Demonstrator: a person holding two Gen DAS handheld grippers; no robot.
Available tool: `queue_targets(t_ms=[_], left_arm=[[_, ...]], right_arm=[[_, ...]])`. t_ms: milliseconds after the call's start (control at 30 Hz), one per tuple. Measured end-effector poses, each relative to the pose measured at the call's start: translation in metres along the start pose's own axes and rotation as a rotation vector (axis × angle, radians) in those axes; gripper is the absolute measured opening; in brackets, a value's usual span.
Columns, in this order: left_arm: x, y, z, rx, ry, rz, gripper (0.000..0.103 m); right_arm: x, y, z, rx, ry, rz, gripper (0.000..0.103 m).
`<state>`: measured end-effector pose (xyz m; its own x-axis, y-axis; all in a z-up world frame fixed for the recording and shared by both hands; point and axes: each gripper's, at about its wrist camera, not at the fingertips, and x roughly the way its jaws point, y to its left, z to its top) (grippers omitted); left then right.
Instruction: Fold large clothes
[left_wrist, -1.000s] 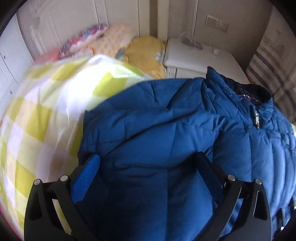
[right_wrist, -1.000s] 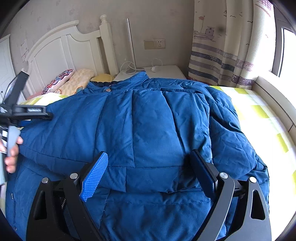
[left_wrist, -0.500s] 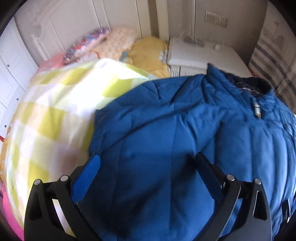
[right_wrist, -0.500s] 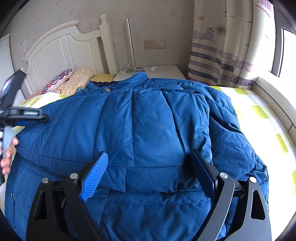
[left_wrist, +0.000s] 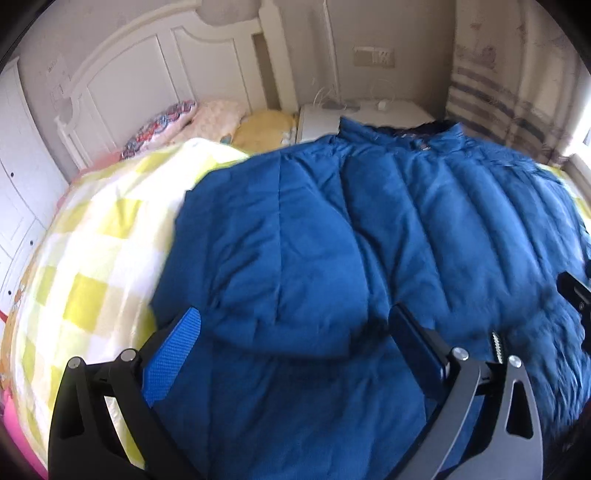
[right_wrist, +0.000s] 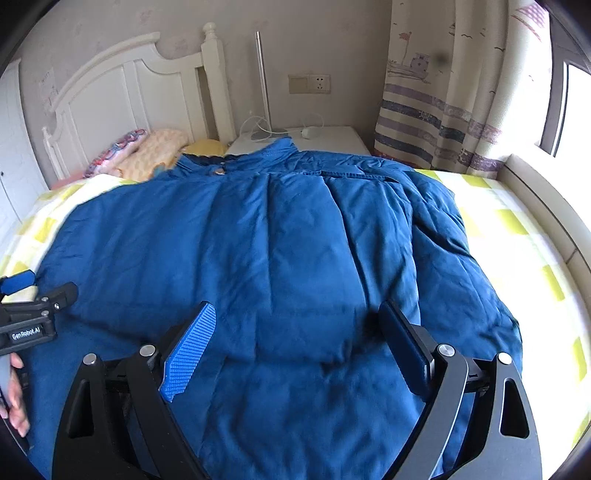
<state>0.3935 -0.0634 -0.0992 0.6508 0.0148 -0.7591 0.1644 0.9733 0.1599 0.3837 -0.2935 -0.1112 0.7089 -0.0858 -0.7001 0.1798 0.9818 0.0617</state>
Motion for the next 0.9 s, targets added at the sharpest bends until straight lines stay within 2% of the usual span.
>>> queue_targets(t_ms=[67,133,233,267,333,500,567,700,900], left_arm=[[-0.008,0.002,-0.016,0.011,-0.008,-0.010,0.101],[-0.004,0.002,-0.028,0.023,0.012,-0.005,0.101],[0.012,0.003,-0.047,0.024,0.048,-0.018,0.101],[0.014,0.008,-0.046,-0.011,0.047,-0.043,0.101],[0.016,0.012,-0.042,-0.031,0.066,-0.047,0.101],[0.005,0.007,-0.053,0.018,0.039,-0.015,0.101],[0.009,0.007,-0.055,0.010,0.038,-0.022,0.101],[0.013,0.014,-0.054,-0.027,0.050,-0.055,0.101],[0.011,0.010,-0.057,-0.017,0.036,-0.034,0.101]], right_arm=[[-0.013,-0.001,-0.007,0.022,-0.017,0.009,0.087],[-0.010,0.002,-0.014,-0.002,0.004,-0.022,0.087],[0.014,0.004,-0.023,-0.018,0.106,-0.058,0.087],[0.013,0.003,-0.022,-0.012,0.103,-0.057,0.087],[0.004,0.005,-0.020,-0.011,0.077,-0.075,0.087],[-0.006,0.025,-0.028,-0.093,0.064,-0.031,0.087],[0.007,0.032,-0.034,-0.132,0.104,-0.040,0.087],[0.010,0.027,-0.032,-0.110,0.115,-0.018,0.087],[0.011,0.025,-0.032,-0.101,0.112,-0.009,0.087]])
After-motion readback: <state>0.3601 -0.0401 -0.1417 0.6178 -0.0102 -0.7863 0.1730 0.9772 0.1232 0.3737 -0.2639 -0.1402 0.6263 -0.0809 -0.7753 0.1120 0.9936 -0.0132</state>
